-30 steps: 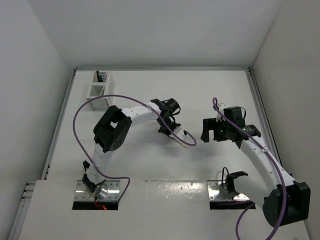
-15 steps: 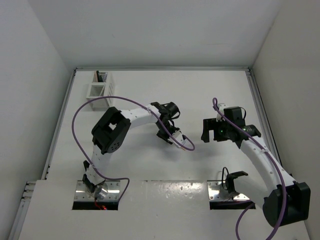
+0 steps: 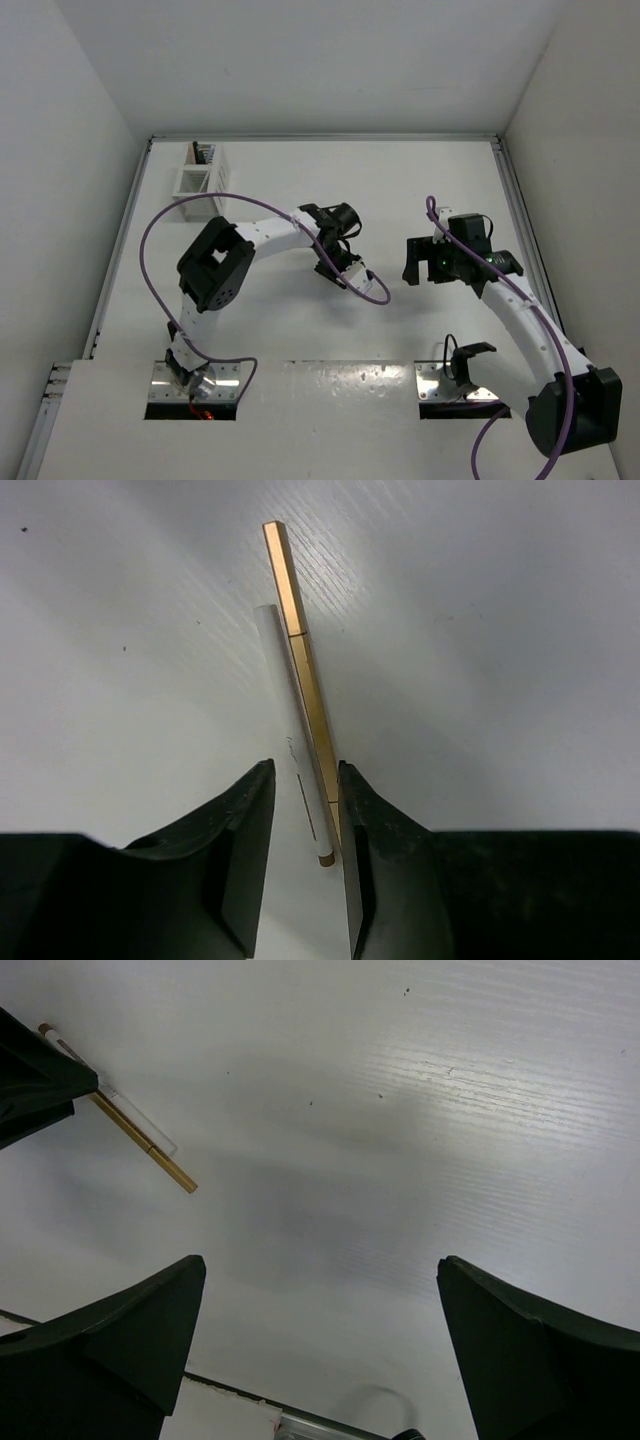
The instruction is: Organize the makeup
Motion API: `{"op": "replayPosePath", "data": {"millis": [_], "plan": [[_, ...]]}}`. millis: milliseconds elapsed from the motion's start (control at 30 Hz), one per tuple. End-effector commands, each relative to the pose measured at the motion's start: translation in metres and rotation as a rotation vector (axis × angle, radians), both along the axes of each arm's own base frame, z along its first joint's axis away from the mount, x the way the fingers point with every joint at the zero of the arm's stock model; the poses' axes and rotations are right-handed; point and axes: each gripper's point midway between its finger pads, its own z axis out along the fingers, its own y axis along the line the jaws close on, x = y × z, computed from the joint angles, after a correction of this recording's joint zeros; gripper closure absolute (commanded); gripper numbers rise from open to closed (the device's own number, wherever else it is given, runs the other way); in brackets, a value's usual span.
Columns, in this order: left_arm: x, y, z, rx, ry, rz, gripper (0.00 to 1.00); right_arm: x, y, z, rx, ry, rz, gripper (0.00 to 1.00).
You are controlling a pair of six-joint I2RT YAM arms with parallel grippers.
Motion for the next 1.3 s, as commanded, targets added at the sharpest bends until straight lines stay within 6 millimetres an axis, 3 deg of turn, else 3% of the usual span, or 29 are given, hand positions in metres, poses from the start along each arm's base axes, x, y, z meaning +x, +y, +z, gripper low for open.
{"op": "replayPosePath", "data": {"millis": [0,167,433,800,967,1167,1267], "plan": [[-0.013,-0.011,0.027,-0.057,-0.013,-0.027,0.63,0.004,-0.001,0.009,-0.006,-0.035,-0.003,0.01],[-0.022,-0.005,0.020,-0.031,0.001,-0.028,0.75,0.004,-0.001,0.009,-0.005,-0.038,-0.006,0.01],[-0.017,0.001,-0.005,0.031,0.002,0.007,0.72,0.003,-0.002,0.010,-0.008,-0.042,-0.008,0.01],[-0.013,-0.004,-0.002,0.014,-0.003,0.032,0.66,0.002,-0.003,0.009,-0.011,-0.036,-0.009,0.01],[-0.009,0.004,-0.016,0.069,-0.004,0.061,0.67,0.003,-0.002,0.011,-0.010,-0.033,-0.003,0.01],[-0.007,0.003,-0.017,0.078,0.001,0.090,0.67,0.002,-0.001,0.011,-0.013,-0.033,0.005,0.01],[-0.006,-0.006,-0.011,0.054,-0.002,0.097,0.67,0.003,-0.002,0.013,-0.015,-0.036,0.004,0.01]]}}
